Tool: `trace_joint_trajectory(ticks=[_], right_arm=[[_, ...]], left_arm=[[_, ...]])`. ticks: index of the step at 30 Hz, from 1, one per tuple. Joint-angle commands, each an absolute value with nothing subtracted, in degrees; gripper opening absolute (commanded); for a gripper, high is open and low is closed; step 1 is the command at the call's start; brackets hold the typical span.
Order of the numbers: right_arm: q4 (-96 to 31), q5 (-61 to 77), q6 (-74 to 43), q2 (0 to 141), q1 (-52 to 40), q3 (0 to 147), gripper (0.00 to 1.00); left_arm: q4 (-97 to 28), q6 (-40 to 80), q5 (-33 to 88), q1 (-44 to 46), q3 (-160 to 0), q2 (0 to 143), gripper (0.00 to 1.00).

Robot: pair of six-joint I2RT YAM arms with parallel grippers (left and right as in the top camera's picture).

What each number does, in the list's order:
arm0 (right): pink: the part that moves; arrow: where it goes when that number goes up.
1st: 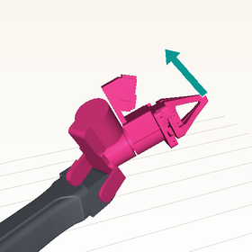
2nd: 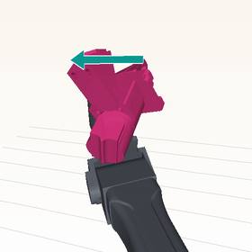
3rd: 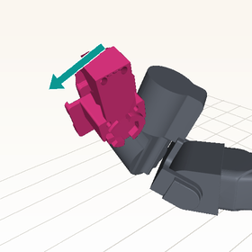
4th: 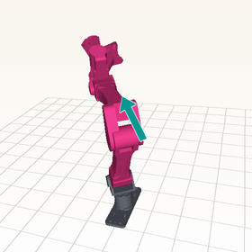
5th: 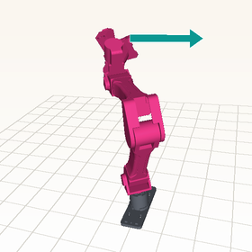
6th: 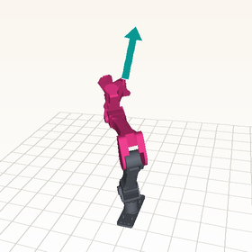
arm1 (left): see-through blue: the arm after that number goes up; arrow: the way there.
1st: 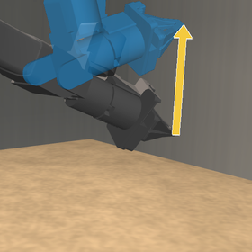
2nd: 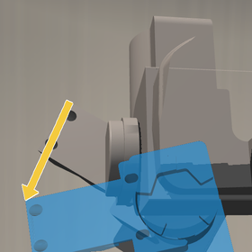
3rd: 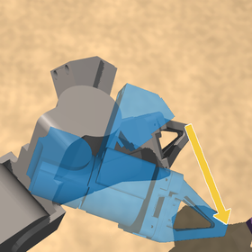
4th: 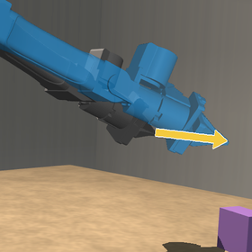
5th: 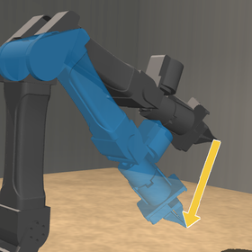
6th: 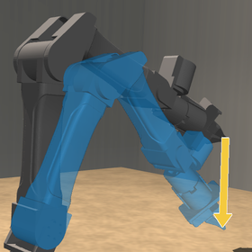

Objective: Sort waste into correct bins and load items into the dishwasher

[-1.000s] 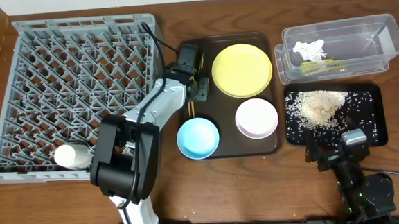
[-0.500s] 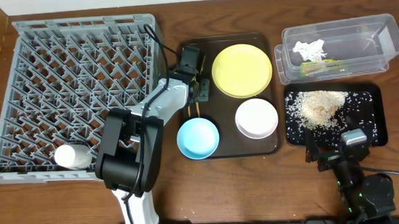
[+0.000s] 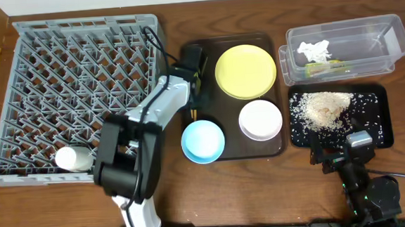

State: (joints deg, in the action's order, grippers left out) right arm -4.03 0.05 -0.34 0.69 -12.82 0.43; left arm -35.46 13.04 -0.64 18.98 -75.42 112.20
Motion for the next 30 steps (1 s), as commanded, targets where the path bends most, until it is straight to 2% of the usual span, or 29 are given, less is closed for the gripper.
trace_joint_trajectory(ticks=[1,9,14,18,21,23,24,28,30], right_arm=[[-4.3,0.1,0.3,0.4,-12.1,0.3,0.99],[-4.3,0.1,0.3,0.4,-12.1,0.3,0.99],[-4.3,0.1,0.3,0.4,-12.1,0.3,0.99],[-4.3,0.1,0.3,0.4,-12.1,0.3,0.99],[-4.3,0.1,0.3,0.4,-12.1,0.3,0.99],[-4.3,0.1,0.3,0.4,-12.1,0.3,0.99],[-4.3,0.1,0.3,0.4,-12.1,0.3,0.99],[-4.3,0.1,0.3,0.4,-12.1,0.3,0.99],[-4.3,0.1,0.3,0.4,-12.1,0.3,0.99]], left_arm=[[-39.2,9.0,-8.8,18.9,-80.5,102.5,0.08],[-42.1,2.1,-11.7,12.9,-80.5,92.2,0.08],[-43.5,-3.4,-11.6,6.7,-79.4,94.3,0.08],[-44.1,-7.9,-10.5,5.3,-78.5,97.2,0.08],[-44.8,-8.3,-7.0,5.7,-78.5,98.5,0.13],[-44.7,-8.1,-6.7,6.0,-78.5,98.5,0.31],[-44.4,-6.4,-6.5,6.3,-78.6,98.5,0.47],[-42.0,-4.6,7.8,9.0,-78.7,98.5,0.46],[-39.6,-2.4,9.9,11.3,-78.6,98.6,0.46]])
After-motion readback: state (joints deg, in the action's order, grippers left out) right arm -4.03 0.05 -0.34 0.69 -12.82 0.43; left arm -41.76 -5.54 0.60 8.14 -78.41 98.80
